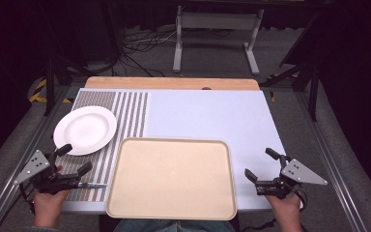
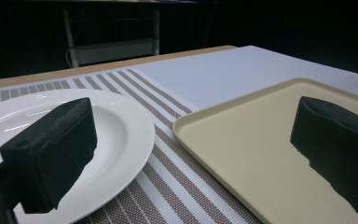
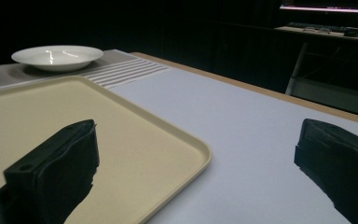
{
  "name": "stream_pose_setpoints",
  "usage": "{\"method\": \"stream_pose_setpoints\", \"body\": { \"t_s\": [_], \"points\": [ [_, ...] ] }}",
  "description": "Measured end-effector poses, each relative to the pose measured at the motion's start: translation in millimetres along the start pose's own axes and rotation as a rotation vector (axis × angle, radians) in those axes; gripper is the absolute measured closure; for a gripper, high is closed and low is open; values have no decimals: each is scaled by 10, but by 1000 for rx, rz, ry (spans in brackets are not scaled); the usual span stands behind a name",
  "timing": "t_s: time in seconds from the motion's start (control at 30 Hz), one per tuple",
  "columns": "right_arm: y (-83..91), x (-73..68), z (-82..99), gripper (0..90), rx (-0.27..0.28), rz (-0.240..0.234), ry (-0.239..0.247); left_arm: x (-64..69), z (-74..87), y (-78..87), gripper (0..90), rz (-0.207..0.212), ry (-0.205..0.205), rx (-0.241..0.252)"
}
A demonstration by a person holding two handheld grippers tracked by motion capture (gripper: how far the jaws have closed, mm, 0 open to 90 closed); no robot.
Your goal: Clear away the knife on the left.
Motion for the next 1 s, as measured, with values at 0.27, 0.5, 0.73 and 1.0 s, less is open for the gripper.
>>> {"method": "stream_pose_setpoints", "body": {
  "t_s": [0.27, 0.5, 0.73, 1.0],
  "points": [
    [5, 17, 2, 2, 0, 4, -8, 2, -5, -7, 4, 34, 27, -4],
    [25, 32, 5, 4, 5, 1, -19, 39, -34, -14, 1, 27, -26, -6],
    [22, 33, 8, 4, 6, -6, -24, 66, -61, -17, 2, -21, -87, -38],
    [3, 12, 20, 4, -7, -12, -17, 96, -75, 16, 2, 31, -24, -80]
  ]
}}
Point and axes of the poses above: each handheld gripper's, and its own axes: y roughly backward along the jaws, z roughly out of its underside, x roughly to its right, the point moved 10 cm from there along -y, roughly forward along the jaws, and after that the axes turned 9 degrees about -z, right-handed, at the moved point
